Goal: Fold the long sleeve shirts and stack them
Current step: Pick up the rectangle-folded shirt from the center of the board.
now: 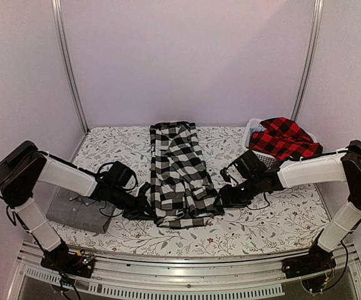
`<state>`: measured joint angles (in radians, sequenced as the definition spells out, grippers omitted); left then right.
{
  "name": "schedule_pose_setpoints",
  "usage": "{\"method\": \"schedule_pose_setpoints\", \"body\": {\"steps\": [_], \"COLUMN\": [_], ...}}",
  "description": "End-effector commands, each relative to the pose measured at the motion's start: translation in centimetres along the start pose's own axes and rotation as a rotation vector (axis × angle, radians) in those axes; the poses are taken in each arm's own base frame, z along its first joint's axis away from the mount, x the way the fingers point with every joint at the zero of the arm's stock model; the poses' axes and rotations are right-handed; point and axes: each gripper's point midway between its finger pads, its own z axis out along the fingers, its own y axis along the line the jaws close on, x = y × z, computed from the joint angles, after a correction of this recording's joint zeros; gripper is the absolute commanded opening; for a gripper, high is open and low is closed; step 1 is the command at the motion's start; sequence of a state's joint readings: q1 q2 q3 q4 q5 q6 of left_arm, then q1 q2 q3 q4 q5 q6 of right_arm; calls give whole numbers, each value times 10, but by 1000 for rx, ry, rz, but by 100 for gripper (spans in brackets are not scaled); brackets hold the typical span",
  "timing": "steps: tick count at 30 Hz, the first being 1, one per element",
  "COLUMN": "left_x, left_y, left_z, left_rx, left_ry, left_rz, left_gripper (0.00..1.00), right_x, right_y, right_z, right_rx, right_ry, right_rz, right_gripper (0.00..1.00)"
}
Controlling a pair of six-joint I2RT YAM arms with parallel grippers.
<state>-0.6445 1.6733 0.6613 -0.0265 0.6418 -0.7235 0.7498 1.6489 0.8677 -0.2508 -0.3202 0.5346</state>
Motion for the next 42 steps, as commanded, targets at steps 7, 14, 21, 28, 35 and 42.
{"method": "schedule_pose_setpoints", "body": {"steps": [7,14,21,28,35,42], "left_x": [-7,1,12,21,21,12], "left_y": [-16,-14,-16,-8,-5,-4], "left_z": [-2,-4,-9,-15,-14,-21], "left_rx": [35,32,34,-8,-18,-45], "left_ry": [-33,-26,-26,-27,-26,-65], "left_rz": [46,43,36,15,6,15], "left_gripper": [0,0,0,0,7,31], "right_x": [-3,9,18,22,23,-1], "right_y": [-5,16,33,37,33,10], "right_z": [6,23,35,30,29,6], "right_rx": [29,4,-34,-45,-26,1], "right_ry": [15,63,91,90,88,7], "right_rz": [-27,-58,-61,-57,-60,-12], "right_gripper": [54,54,43,29,48,59]}}
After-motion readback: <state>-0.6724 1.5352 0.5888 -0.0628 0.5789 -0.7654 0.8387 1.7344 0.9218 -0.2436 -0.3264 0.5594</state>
